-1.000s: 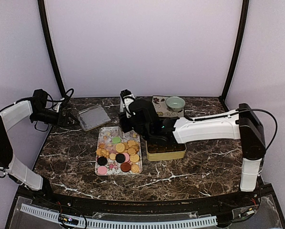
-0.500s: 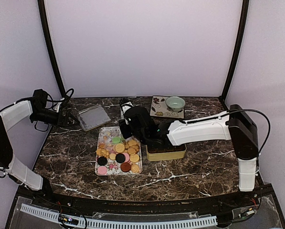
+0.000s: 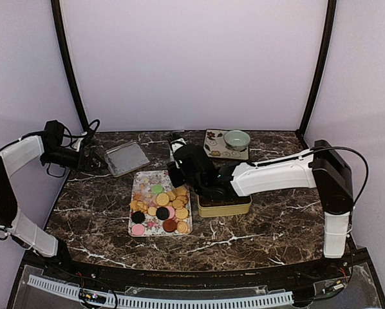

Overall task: Pack the cookies
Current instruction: Pick up the fake cookies from the plate.

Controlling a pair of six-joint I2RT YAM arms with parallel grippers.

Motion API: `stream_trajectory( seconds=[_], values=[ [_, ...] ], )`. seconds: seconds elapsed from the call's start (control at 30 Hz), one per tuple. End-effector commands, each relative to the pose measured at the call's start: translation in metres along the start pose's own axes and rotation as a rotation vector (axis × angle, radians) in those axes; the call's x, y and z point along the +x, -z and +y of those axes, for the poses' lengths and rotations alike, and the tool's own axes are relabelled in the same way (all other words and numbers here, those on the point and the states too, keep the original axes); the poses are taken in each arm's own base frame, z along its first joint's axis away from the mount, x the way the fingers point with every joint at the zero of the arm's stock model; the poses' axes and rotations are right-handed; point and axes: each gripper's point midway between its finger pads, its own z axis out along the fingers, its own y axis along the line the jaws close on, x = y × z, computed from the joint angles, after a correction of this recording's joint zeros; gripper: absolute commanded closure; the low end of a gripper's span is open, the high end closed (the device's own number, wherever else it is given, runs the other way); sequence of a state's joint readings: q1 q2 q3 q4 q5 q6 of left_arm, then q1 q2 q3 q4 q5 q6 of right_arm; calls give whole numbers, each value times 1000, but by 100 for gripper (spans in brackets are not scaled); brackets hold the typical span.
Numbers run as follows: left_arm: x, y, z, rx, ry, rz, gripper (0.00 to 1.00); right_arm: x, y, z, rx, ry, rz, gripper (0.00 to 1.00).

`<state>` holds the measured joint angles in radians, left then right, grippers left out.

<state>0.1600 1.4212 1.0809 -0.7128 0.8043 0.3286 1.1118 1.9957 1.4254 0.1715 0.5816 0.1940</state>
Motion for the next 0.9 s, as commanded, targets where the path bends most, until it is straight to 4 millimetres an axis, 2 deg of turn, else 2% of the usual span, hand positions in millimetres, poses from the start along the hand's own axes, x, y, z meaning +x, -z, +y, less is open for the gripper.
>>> stream_trajectory(
  seconds=[0.0,0.2,0.4,0.5,0.67,0.87],
  values=[
    [-3,7,-8,13,-9,-14,3,-21,9,-9,16,-48,-54,56],
    [-2,6,-7,15,-4,-11,4,-17,2,-5,16,-37,-46,56],
    [-1,7,-7,9,-13,-10,4,-25,-2,3,-8,-48,-60,59],
    [0,6,-7,8,-14,-7,4,-34,3,1,-11,-57,-78,66],
    [0,6,-6,12,-7,-7,4,-60,21,-7,-15,-82,-133,71],
    [0,6,-7,12,-7,-9,4,-72,37,-8,-63,-138,-164,84]
  ],
)
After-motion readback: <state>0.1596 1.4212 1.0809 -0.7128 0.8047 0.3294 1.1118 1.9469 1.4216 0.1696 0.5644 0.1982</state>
